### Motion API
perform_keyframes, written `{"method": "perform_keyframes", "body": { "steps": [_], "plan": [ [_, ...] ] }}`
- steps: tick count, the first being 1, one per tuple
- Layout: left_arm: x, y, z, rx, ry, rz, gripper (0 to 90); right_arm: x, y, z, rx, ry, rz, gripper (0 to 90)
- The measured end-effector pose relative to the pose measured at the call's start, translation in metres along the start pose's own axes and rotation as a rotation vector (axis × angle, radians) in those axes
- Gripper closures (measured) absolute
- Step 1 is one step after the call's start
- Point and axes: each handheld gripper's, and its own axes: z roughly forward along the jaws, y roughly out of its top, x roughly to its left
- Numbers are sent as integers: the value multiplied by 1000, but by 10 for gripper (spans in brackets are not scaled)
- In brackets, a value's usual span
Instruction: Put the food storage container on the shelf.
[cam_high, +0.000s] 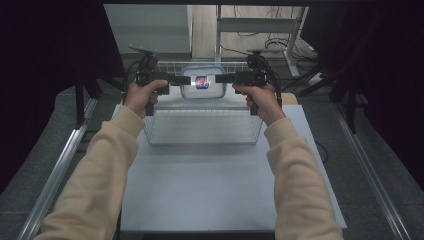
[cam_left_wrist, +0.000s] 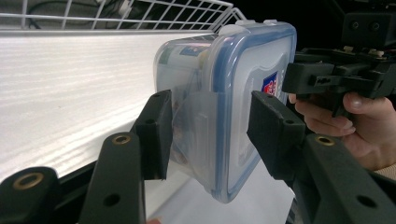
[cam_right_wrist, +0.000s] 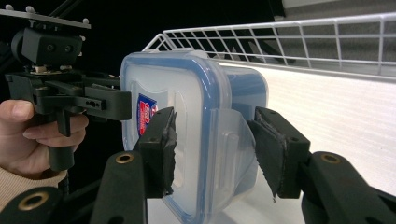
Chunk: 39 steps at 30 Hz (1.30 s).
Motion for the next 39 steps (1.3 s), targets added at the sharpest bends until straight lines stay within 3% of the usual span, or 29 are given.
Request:
{"method": "perform_keyframes", "body": {
  "steps": [4, 9, 11, 20, 29, 35, 39],
  "plan": [
    [12, 1, 8, 11, -12, -34, 512, -11, 0, 9, 30, -11, 31, 502],
    [16, 5, 12, 9, -15, -74, 508, -16, 4, 13, 45, -16, 78, 498],
    [19, 7, 14, 15, -12, -76, 506, -19, 7, 15, 58, -22, 111, 488],
    [32, 9, 19, 0, -44, -167, 497, -33, 13, 24, 82, -18, 287, 482],
    [39, 8, 24, -5, -54, -206, 461, -42, 14, 31, 80, -25, 372, 476],
    [39, 7, 25, -20, -45, -195, 432, -38, 12, 34, 69, -51, 358, 425],
    [37, 6, 22, -28, 10, -154, 282, -30, 12, 32, 33, -57, 334, 261]
  ]
}}
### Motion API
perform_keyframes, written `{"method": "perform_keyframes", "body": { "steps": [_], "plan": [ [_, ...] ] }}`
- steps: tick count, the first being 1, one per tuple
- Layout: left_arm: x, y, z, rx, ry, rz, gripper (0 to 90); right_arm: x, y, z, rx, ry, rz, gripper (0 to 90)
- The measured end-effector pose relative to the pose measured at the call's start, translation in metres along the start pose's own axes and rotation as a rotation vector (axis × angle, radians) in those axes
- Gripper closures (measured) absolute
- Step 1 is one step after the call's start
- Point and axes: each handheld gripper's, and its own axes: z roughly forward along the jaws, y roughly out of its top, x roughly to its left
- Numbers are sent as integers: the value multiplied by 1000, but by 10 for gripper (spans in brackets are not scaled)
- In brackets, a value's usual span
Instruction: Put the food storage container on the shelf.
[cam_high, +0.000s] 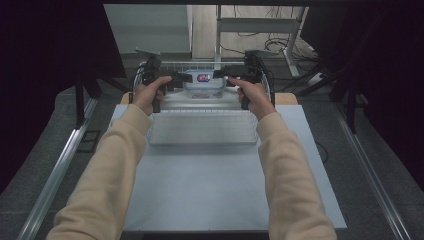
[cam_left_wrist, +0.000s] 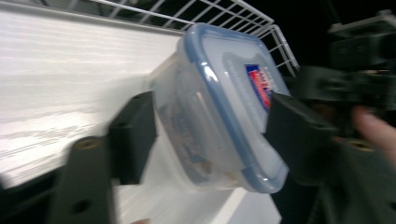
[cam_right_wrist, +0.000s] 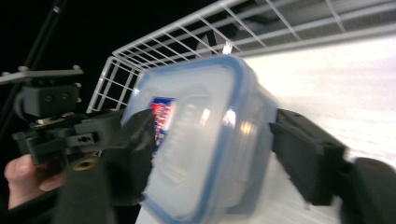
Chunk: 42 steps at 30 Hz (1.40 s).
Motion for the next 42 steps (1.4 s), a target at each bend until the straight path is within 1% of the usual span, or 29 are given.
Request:
{"method": "perform_keyframes", "body": {
  "steps": [1, 2, 3, 4, 5, 7, 8, 9, 10, 13, 15, 16, 18, 19, 20, 21, 23, 24, 25, 26, 27, 29, 30, 32, 34, 37, 39, 41, 42],
  "plan": [
    [-3, -2, -3, -15, 11, 23, 265, 2, -1, -2, -16, -1, -18, 227],
    [-5, -3, -5, -27, 16, 35, 246, 7, -2, -5, -28, -8, -36, 199],
    [-10, -6, -10, -39, 31, 65, 235, 10, -4, -8, -34, -19, -56, 177],
    [-12, -8, -12, -48, 38, 86, 226, 15, -6, -12, -46, -43, -96, 159],
    [-17, -11, -16, -65, 58, 111, 216, 18, -8, -15, -53, -62, -130, 157],
    [-26, -21, -24, -95, 114, 169, 209, 24, -15, -25, -78, -81, -228, 157],
    [-31, -28, -30, -108, 127, 196, 210, 26, -20, -31, -97, -94, -282, 157],
    [-34, -34, -34, -109, 132, 223, 212, 28, -26, -38, -121, -110, -329, 163],
    [-36, -39, -37, -109, 136, 239, 211, 28, -30, -44, -132, -111, -360, 168],
    [-41, -59, -45, -97, 151, 291, 206, 26, -43, -58, -136, -98, -419, 182],
    [-43, -75, -49, -94, 154, 315, 207, 24, -55, -67, -139, -101, -449, 189],
    [-43, -83, -51, -89, 164, 329, 207, 22, -61, -70, -139, -103, -459, 191],
    [-44, -99, -54, -85, 201, 368, 207, 18, -76, -78, -153, -92, -472, 203],
    [-44, -108, -55, -84, 214, 377, 209, 15, -83, -82, -150, -85, -480, 203],
    [-43, -117, -56, -80, 217, 383, 210, 12, -90, -85, -150, -84, -487, 207],
    [-41, -127, -57, -74, 211, 386, 211, 9, -97, -89, -147, -84, -497, 208],
    [-37, -141, -57, -54, 194, 367, 211, 2, -112, -95, -135, -93, -507, 210],
    [-33, -150, -56, -44, 181, 354, 210, -2, -119, -97, -124, -96, -498, 212],
    [-31, -155, -56, -34, 179, 351, 211, -8, -127, -99, -98, -114, -481, 213],
    [-29, -162, -55, -21, 178, 350, 210, -11, -132, -100, -84, -122, -472, 213],
    [-26, -169, -54, -14, 181, 350, 211, -16, -139, -102, -72, -128, -466, 213],
    [-22, -182, -52, 15, 181, 348, 211, -26, -153, -104, -39, -152, -460, 213],
    [-19, -190, -51, 29, 189, 353, 211, -32, -160, -106, -30, -163, -460, 213],
    [-13, -202, -48, 58, 211, 359, 211, -42, -174, -108, -12, -169, -457, 213],
    [-6, -213, -46, 79, 216, 347, 212, -50, -187, -110, 2, -172, -453, 214],
    [3, -229, -43, 105, 210, 326, 212, -61, -206, -110, 23, -187, -455, 214],
    [7, -239, -44, 109, 214, 314, 214, -67, -219, -109, 36, -203, -465, 214],
    [10, -247, -42, 126, 223, 313, 216, -74, -231, -108, 47, -217, -477, 214],
    [12, -251, -42, 132, 221, 307, 217, -77, -236, -108, 51, -216, -480, 214]
  ]
}}
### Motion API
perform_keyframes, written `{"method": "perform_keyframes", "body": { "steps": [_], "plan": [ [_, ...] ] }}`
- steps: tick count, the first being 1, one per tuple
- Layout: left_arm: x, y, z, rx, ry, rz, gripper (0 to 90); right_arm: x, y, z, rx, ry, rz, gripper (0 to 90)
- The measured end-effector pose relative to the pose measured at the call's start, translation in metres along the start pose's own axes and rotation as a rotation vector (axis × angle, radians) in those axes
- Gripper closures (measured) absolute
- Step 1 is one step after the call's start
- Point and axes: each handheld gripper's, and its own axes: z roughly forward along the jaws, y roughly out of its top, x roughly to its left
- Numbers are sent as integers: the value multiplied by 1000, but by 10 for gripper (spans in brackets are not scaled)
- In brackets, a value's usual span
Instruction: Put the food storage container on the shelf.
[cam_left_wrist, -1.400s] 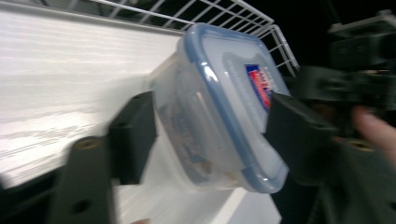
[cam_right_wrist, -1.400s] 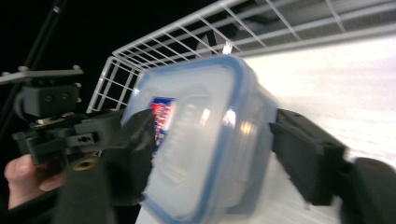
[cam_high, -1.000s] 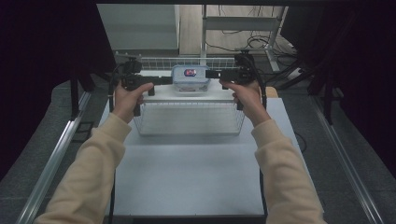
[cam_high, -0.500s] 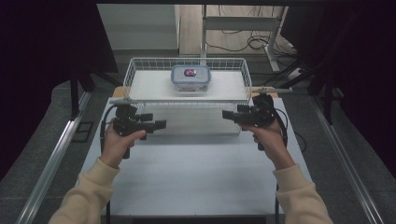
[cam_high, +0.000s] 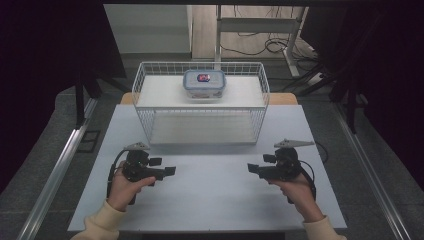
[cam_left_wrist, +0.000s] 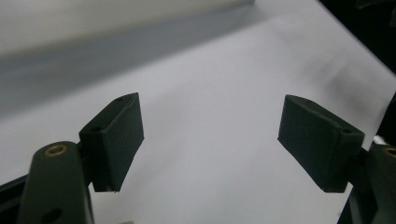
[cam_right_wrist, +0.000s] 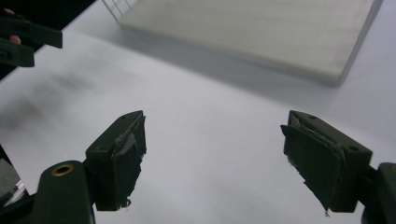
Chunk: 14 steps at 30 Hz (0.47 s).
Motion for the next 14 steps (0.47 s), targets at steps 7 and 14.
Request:
{"method": "perform_keyframes", "body": {
  "steps": [7, 14],
  "plan": [
    [-2, -7, 4, 7, 35, 19, 221, -3, -23, 9, 44, -14, -20, 214],
    [1, -9, 4, 10, 36, 20, 221, -5, -23, 7, 26, -15, -28, 205]
  ]
}}
